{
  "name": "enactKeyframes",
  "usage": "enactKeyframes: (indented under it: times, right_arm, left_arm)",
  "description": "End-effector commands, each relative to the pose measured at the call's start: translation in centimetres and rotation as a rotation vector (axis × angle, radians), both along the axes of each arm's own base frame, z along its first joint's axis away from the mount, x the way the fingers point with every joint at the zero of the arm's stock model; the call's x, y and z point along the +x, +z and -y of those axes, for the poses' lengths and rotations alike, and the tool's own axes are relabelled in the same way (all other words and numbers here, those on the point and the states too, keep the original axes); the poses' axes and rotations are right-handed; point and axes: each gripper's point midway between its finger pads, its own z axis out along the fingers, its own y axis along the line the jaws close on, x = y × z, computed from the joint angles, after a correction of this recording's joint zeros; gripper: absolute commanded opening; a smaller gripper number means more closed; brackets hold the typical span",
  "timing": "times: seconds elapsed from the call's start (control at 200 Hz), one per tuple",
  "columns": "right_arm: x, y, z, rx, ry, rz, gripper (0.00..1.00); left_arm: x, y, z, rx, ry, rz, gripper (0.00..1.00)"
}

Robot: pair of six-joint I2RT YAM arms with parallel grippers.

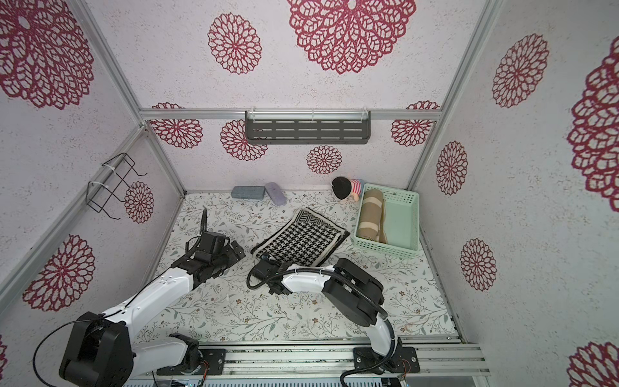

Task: Roll up the scarf and place it into the basket
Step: Roll the scarf at the center of the board.

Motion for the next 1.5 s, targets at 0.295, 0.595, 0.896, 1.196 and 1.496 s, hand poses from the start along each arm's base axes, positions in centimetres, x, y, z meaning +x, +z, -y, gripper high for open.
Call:
enactKeyframes:
  times: [0.295, 0.595, 0.896, 1.196, 1.496]
  right_arm:
    - [-1.2, 5.4, -3.5, 0.627, -0.105, -0.415, 0.0]
    - [0.2, 5.6, -1.4, 0.817, -0.189, -0.561, 0.0]
    - [1.3, 4.3, 0.2, 0.902, -0.247, -0.643, 0.0]
    - [1.6, 3.8, 0.8, 0.896, -0.256, -0.659, 0.0]
    - [2.1, 3.8, 2.3, 0.813, -0.28, -0.583, 0.11]
  left_arm:
    - [0.6, -0.2, 4.8, -0.06, -0.121, 0.026, 0.98]
    - [1.5, -1.4, 8.6, -0.118, -0.183, 0.013, 1.0]
    - [4.6, -1.3, 12.5, -0.172, -0.249, 0.039, 0.75]
    - [6.8, -2.1, 14.3, -0.194, -0.245, 0.0, 0.35]
    - [9.6, -5.2, 16.0, -0.211, -0.218, -0.083, 0.2]
